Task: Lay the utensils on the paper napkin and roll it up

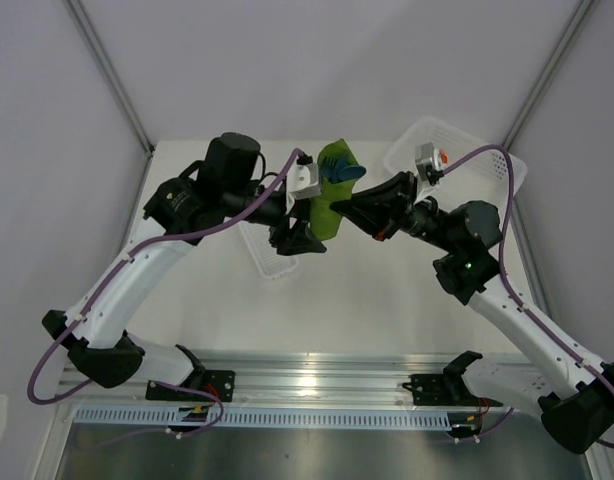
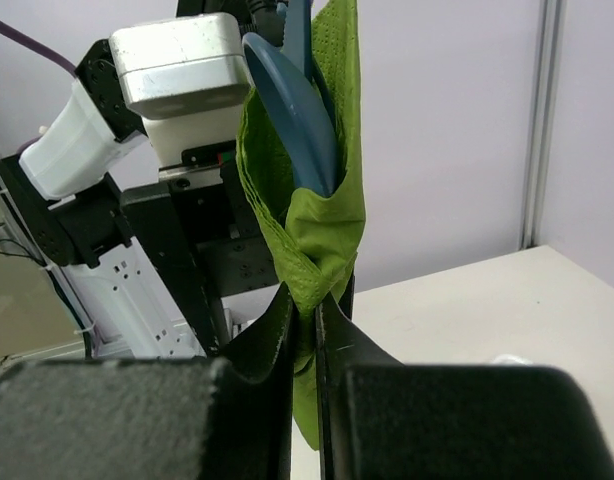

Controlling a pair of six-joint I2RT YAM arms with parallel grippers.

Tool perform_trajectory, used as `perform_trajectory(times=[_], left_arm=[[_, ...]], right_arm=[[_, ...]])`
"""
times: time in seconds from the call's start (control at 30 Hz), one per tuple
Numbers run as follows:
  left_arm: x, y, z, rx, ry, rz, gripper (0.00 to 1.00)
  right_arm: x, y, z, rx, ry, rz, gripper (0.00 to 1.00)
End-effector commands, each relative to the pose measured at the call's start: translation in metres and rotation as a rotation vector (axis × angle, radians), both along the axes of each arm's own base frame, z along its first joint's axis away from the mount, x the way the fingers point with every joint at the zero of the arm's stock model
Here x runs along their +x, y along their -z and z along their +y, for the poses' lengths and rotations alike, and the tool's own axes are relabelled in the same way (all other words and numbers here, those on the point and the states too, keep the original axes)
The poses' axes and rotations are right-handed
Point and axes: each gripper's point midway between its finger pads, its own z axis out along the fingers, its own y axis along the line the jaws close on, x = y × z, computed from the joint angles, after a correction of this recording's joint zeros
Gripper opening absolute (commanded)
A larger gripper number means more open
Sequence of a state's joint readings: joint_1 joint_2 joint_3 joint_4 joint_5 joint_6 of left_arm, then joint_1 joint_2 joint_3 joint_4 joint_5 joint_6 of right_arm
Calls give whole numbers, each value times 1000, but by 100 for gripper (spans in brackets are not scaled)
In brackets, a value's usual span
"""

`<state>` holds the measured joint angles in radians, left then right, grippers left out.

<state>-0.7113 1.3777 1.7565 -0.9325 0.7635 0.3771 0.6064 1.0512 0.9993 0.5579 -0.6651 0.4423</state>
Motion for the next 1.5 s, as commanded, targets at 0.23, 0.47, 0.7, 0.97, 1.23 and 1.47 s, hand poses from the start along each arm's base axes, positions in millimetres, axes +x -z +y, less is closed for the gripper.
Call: perform_trajectory(times=[0.23,0.47,0.7,0.97,1.23,1.47], left_arm=[[-21,-46,32,-72,-44,-152,79],[-51,-64,41,-123,39,-158,81],[-51,-63,23,-151,47,-115,84],[-54,-65,25,-142,11,-193,82],[-47,-57,11,-169,-44,-177,80],[-52,-87,-15,-234,-30,-264,85]], right_arm=[[-36,7,-17,-135,-61,-236,0],[-81,11,-29,-278,-224,-403,0],[-107,2,-36,-263,-324,-491,0],[-145,-15,-50,-264,-478,-613,0],[-140,-16,-57,-310,-504,-589,0],[-131,-26,-55,-305,-443,-578,0]])
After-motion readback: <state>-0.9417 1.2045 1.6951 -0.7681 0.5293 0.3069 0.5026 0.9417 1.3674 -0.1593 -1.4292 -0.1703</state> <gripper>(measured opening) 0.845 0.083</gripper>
